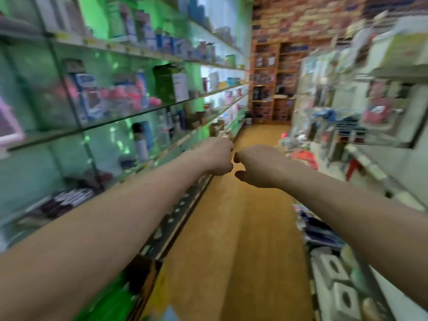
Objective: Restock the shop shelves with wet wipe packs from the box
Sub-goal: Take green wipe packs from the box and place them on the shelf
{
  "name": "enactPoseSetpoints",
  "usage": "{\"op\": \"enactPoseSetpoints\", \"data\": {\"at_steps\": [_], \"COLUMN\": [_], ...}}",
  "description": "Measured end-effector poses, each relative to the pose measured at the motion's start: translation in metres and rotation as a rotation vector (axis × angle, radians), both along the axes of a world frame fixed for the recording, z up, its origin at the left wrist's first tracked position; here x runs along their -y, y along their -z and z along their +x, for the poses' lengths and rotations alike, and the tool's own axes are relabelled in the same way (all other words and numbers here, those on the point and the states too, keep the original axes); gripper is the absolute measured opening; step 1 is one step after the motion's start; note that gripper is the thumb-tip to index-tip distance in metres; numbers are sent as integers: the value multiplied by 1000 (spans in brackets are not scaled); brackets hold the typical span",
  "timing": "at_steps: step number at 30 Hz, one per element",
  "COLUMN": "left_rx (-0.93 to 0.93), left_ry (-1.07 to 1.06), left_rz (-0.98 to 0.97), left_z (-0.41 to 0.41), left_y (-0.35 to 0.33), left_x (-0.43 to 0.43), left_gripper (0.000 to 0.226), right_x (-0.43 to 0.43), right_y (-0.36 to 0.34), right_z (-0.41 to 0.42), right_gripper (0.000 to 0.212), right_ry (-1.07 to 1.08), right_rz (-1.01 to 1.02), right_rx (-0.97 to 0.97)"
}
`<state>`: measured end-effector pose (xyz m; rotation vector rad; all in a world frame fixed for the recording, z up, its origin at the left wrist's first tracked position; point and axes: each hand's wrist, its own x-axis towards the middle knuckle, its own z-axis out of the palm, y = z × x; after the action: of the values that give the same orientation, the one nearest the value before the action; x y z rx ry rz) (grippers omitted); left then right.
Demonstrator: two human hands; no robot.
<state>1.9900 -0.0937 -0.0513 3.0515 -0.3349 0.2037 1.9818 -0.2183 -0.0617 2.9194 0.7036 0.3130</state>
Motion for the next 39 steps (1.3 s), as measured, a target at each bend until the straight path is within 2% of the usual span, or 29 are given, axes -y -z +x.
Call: {"op": "enactPoseSetpoints", "data": {"at_steps": [10,11,13,16,20,24,32,35,39], "left_rx": [-276,-317,-383,-447,-509,-605,-674,-631,-461], "left_ry": [-331,-348,-367,-416,-452,-480,-470,-474,-422], "left_rz": [-31,-35,-65,-98,-108,-93,131,230,356], "left_z": [-90,-96,-106,-109,-108,-109,-118,-118,-114], "left_y": [104,116,140,174,218,261,335,358,378], "left_x": [-221,-238,-267,-304,-345,-369,-388,-392,-392], "left_gripper": [39,33,7,4,40,53,103,109,110], "right_x": [-217,-235,-264,-298,-325,-344,-393,-403,-405], "right_y": [103,116,139,171,206,246,324,349,371], "right_z": [-44,-50,-59,-64,-60,-53,-54,-55,-50], "right_gripper": [20,20,23,21,18,25,86,97,108], "right_ry": [-313,-322,-329,-320,-281,-285,-325,-318,-279], "right_rz": [-8,-18,-14,-26,-52,-46,-6,29,104], "right_rx": [-293,-335,-406,-451,-508,-572,-732,-755,-766]}}
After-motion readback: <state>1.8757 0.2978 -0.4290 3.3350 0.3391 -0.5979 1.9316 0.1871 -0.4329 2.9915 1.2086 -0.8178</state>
